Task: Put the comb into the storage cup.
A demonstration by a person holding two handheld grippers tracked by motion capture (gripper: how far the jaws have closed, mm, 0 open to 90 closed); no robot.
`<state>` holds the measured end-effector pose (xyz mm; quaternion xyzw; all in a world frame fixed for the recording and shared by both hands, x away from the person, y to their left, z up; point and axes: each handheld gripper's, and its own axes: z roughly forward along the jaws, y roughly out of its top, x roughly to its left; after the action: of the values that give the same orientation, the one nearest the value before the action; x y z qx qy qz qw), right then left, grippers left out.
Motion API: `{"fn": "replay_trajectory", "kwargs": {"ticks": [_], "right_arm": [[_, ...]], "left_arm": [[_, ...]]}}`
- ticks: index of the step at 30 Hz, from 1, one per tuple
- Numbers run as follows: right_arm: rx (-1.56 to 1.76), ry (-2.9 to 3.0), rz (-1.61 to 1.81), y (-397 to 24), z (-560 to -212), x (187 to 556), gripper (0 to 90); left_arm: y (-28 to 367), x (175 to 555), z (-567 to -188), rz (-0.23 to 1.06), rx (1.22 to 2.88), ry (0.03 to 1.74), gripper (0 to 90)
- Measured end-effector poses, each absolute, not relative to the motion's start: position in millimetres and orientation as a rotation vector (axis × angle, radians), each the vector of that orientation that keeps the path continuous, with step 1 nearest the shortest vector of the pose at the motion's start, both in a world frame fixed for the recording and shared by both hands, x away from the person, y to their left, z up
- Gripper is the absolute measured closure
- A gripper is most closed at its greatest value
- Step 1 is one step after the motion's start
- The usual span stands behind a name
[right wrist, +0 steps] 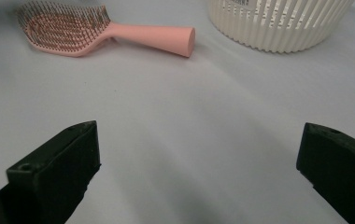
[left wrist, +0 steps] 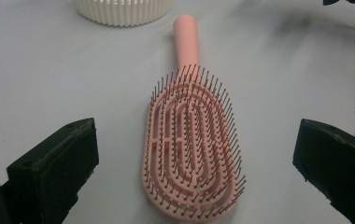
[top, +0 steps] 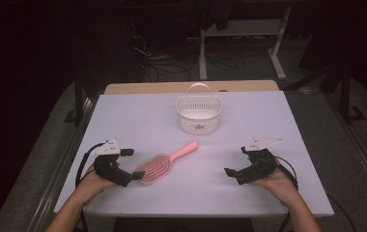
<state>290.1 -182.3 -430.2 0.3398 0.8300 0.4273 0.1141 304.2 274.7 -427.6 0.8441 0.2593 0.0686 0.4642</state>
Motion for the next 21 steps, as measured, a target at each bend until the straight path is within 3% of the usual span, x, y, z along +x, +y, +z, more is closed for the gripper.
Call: {"fn": "replay_trajectory", "kwargs": {"ticks": [21], "right_arm": [[1.007,2.422,1.248,-183.4,-433.1,291.1,0.0]], "left_arm": [[276.0,309.8,-422.3,0.165,2.069,0.658,0.0]]}}
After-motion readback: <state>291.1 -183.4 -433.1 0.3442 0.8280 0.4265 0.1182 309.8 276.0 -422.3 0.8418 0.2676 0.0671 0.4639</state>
